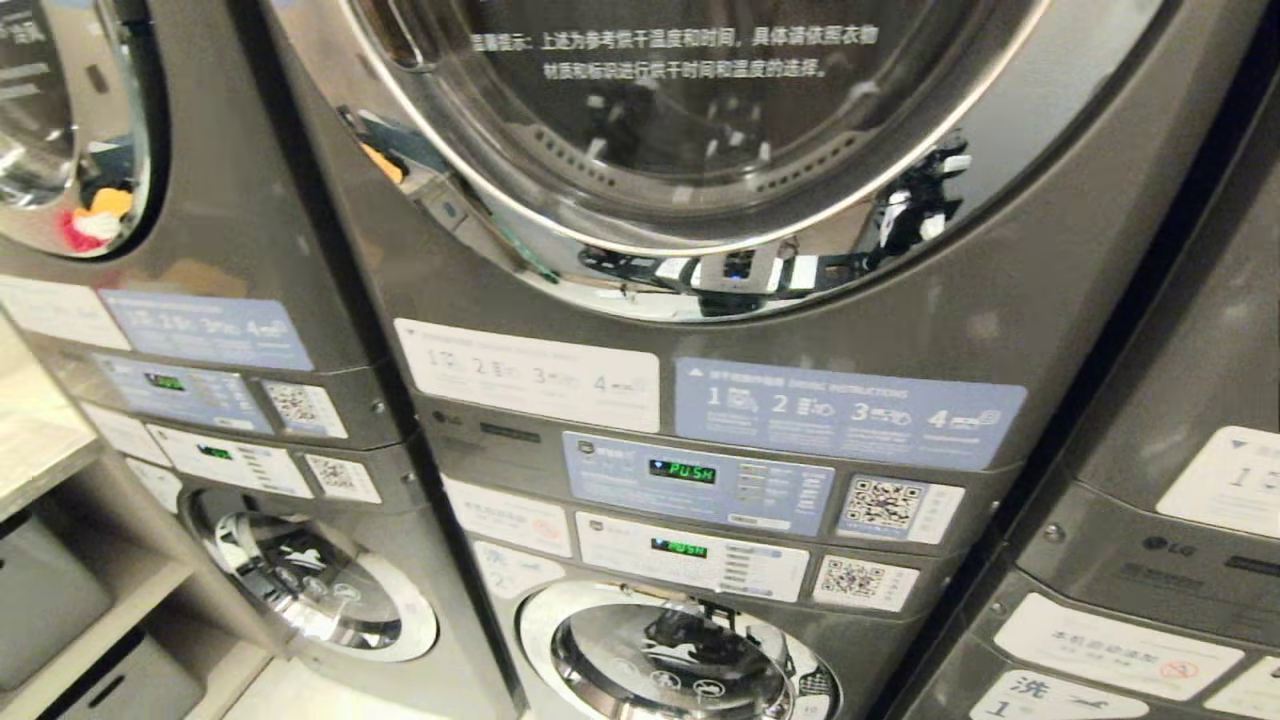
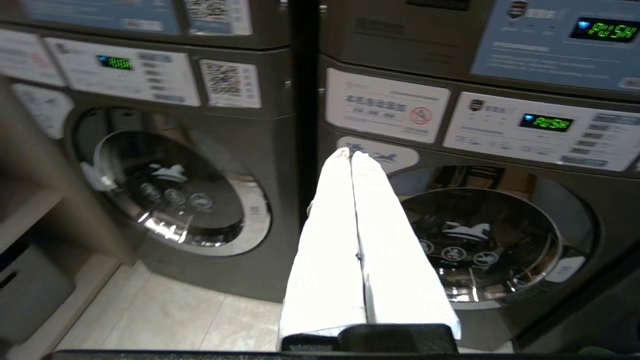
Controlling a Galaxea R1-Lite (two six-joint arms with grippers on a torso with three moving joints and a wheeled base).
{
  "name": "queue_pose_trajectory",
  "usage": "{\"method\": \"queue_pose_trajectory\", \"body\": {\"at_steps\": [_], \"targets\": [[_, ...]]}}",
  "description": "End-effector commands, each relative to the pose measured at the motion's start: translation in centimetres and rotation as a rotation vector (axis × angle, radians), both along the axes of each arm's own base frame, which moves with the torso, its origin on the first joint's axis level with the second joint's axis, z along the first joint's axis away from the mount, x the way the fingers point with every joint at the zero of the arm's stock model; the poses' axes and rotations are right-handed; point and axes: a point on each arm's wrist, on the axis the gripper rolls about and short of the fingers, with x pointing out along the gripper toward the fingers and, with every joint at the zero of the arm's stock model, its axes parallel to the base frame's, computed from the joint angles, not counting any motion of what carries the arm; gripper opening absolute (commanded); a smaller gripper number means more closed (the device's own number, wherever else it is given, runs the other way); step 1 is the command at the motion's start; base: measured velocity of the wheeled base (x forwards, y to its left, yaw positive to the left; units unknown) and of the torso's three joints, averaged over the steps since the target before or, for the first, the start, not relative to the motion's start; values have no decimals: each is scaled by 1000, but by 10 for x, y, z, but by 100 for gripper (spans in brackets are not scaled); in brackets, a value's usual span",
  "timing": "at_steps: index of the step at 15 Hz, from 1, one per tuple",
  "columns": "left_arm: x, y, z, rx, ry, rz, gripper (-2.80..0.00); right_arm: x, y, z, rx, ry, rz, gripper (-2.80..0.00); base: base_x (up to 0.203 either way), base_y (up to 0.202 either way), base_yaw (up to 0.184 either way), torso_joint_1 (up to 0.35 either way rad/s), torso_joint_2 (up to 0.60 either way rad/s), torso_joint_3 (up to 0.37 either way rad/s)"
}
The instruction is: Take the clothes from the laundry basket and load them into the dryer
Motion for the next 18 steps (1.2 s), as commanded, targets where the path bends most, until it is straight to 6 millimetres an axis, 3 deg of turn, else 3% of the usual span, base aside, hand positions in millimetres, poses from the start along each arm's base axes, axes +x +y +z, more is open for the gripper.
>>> {"method": "queue_pose_trajectory", "body": {"at_steps": [1,4,9,15,18], "targets": [[0,0,0,0,2,0,-280,0,0,0,-1,1,0,-280,1,-10,173,-7,18,17],[0,0,0,0,2,0,-280,0,0,0,-4,2,4,-280,1,-5,122,3,-3,0],[0,0,0,0,3,0,-280,0,0,0,-3,2,3,-280,0,0,0,0,0,0],[0,0,0,0,2,0,-280,0,0,0,2,1,3,-280,4,10,-140,5,1,2],[0,0,0,0,2,0,-280,0,0,0,0,1,2,-280,1,2,-24,0,1,0]]}}
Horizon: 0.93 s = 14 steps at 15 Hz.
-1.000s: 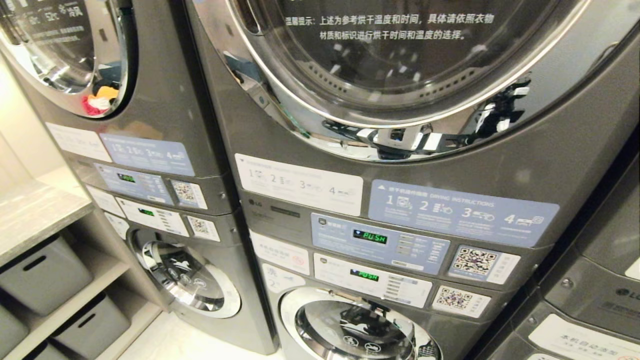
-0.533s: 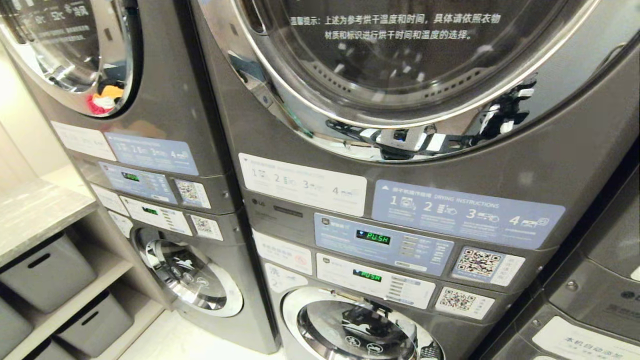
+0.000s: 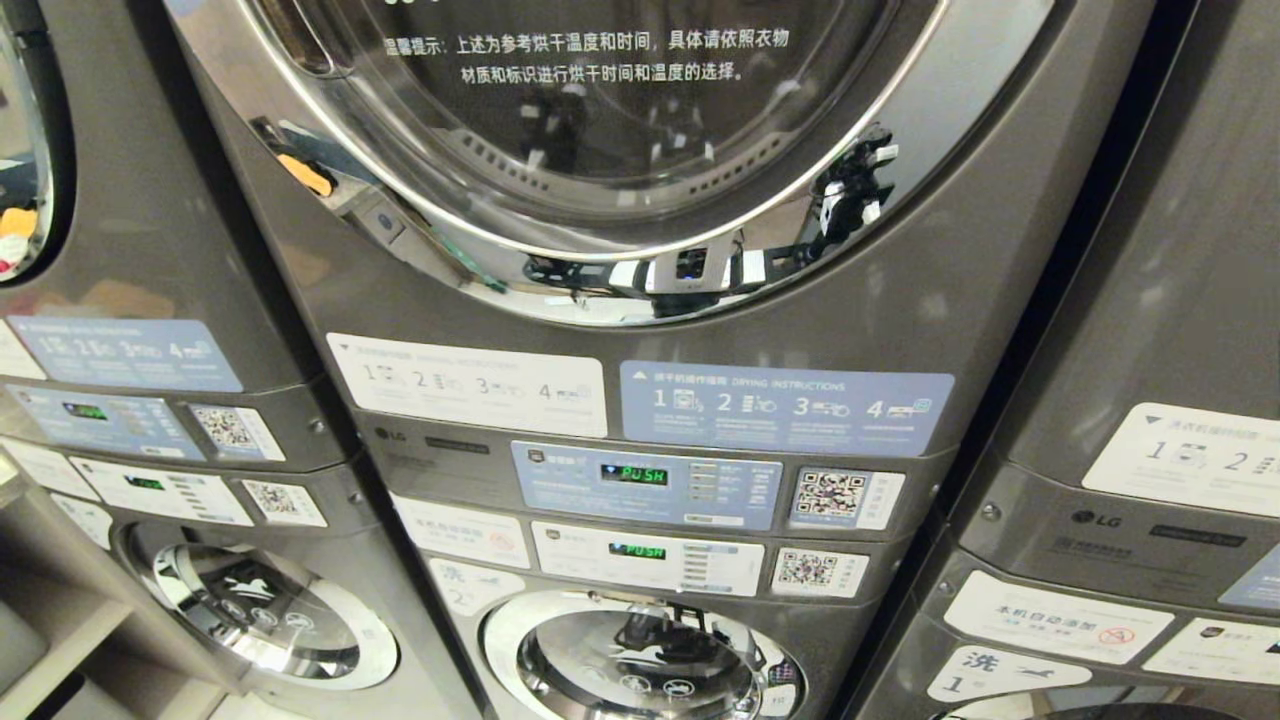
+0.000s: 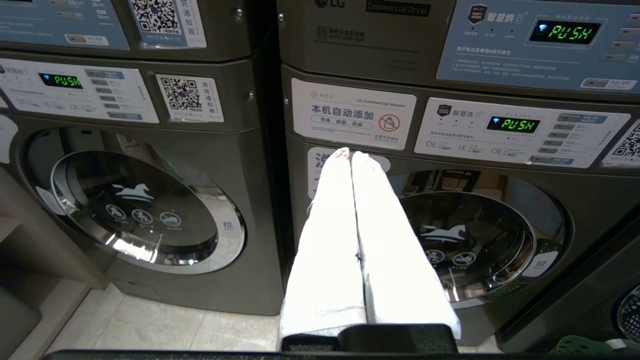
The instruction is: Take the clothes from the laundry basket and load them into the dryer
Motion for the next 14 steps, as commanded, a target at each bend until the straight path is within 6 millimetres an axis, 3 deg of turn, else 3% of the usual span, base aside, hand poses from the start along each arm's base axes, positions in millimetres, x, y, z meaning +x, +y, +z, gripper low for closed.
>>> {"method": "queue_pose_trajectory", "body": {"at_steps": [1,8,14], "targets": [[0,0,0,0,1,0,-280,0,0,0,-1,2,0,-280,0,0,0,0,0,0],[0,0,0,0,1,0,-280,0,0,0,5,0,0,-280,1,-2,9,23,-50,-24],[0,0,0,0,1,0,-280,0,0,0,5,0,-2,-280,3,-10,165,55,-117,-58]]}}
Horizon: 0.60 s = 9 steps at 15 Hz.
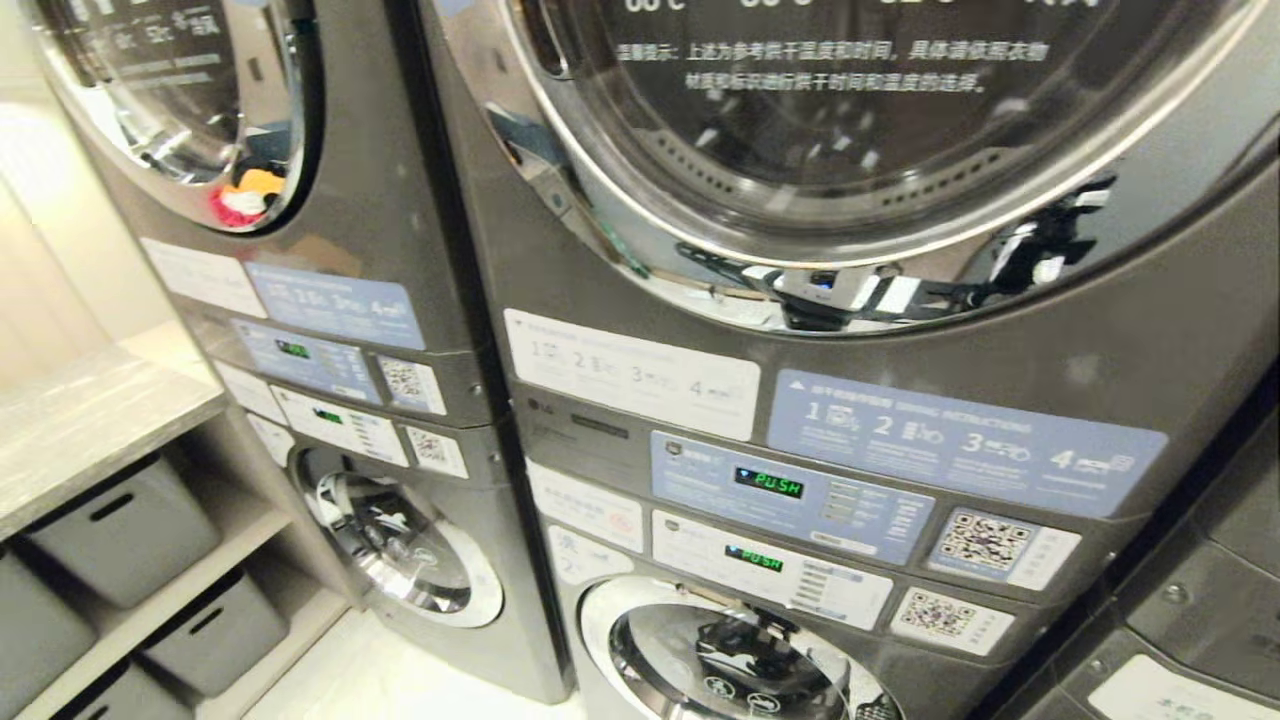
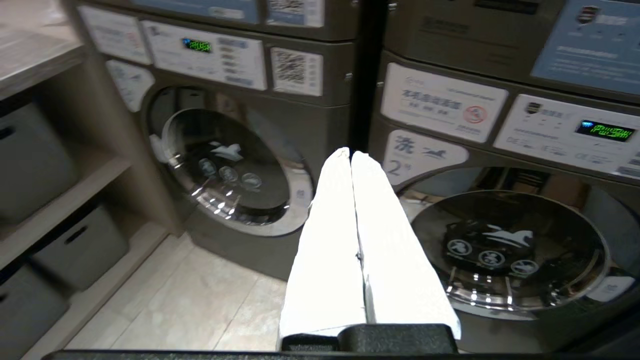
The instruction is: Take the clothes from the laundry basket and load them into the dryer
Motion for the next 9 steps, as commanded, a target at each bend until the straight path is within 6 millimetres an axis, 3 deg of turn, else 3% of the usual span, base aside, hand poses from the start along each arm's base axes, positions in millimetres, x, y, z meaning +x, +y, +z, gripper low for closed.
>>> {"method": "queue_pose_trajectory", "body": {"at_steps": [1,5,9], "targets": [[0,0,0,0,3,0,-280,0,0,0,0,0,-1,-280,2,-12,179,78,-156,-66],[0,0,0,0,1,0,-280,0,0,0,-4,0,1,-280,3,-6,133,-3,1,9],[0,0,0,0,1,0,-280,0,0,0,-7,1,1,-280,0,0,0,0,0,0]]}}
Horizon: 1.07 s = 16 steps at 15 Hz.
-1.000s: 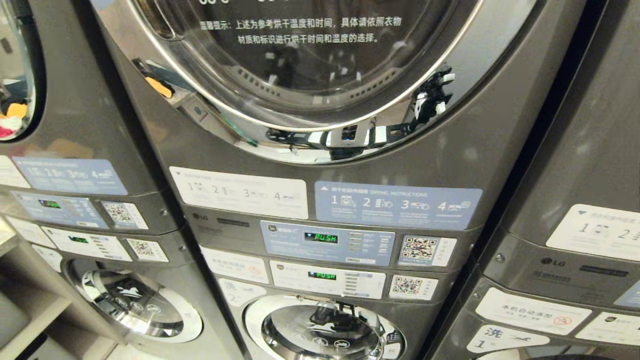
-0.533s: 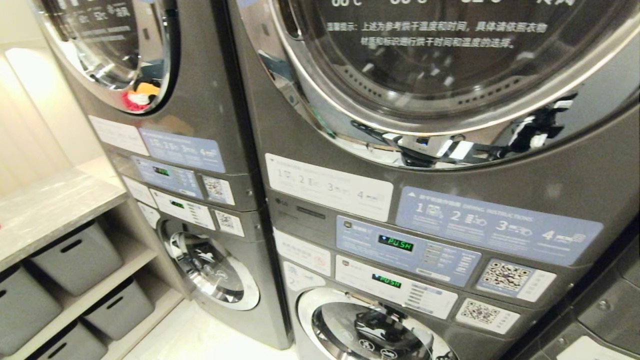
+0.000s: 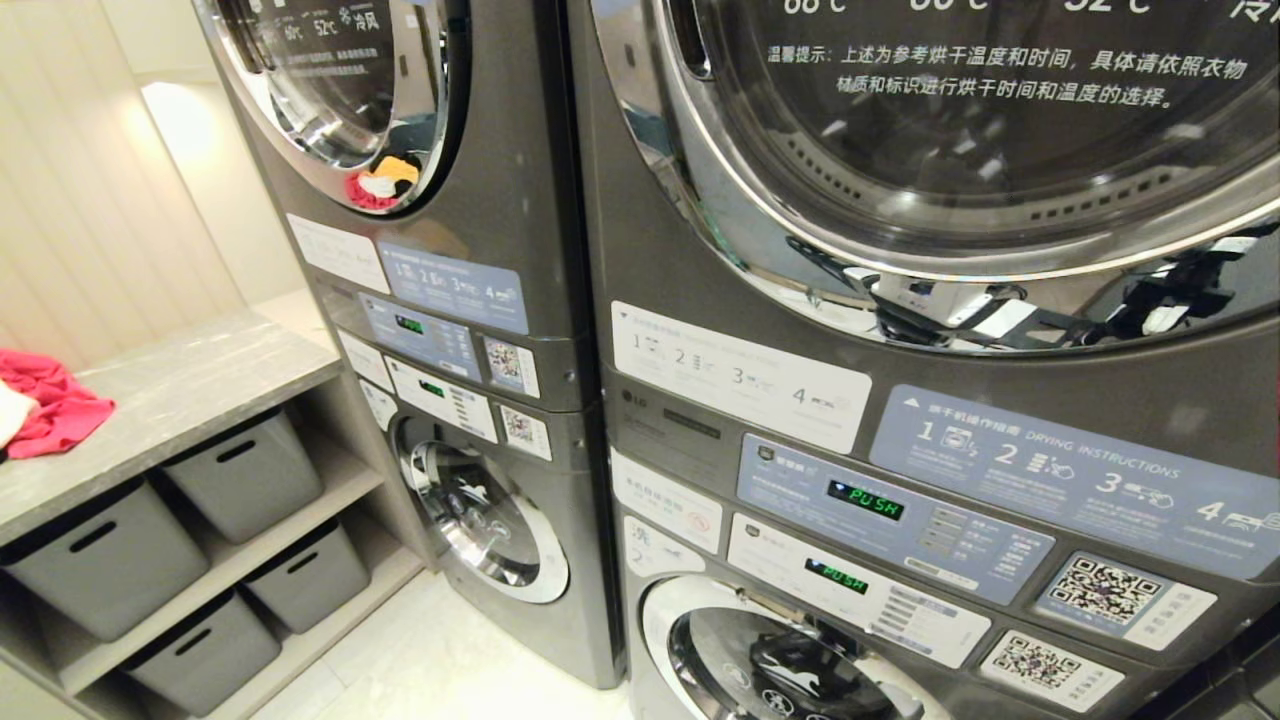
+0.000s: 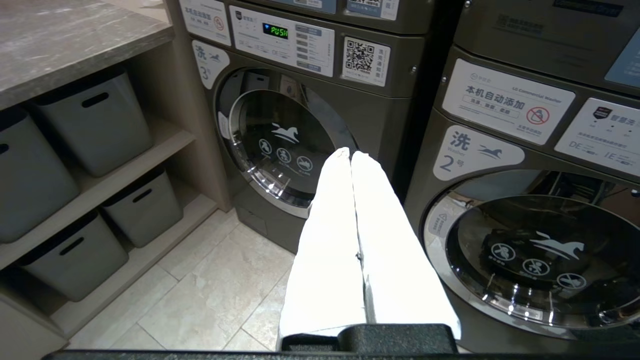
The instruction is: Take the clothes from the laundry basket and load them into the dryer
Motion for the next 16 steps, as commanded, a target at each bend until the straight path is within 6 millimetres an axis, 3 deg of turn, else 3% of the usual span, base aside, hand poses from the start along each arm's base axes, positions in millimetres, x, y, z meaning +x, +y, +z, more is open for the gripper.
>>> {"method": "queue_pose_trajectory", "body": {"at_steps": [1,4,12,16], "targets": [[0,0,0,0,2,0,-280,0,0,0,0,0,-1,-280,0,0,0,0,0,0],[0,0,0,0,1,0,-280,0,0,0,0,0,-1,-280,4,2,-61,2,2,3],[0,0,0,0,1,0,-280,0,0,0,5,0,-1,-280,0,8,-158,3,2,1],[0,0,0,0,1,0,-280,0,0,0,6,0,-1,-280,0,0,0,0,0,0]]}}
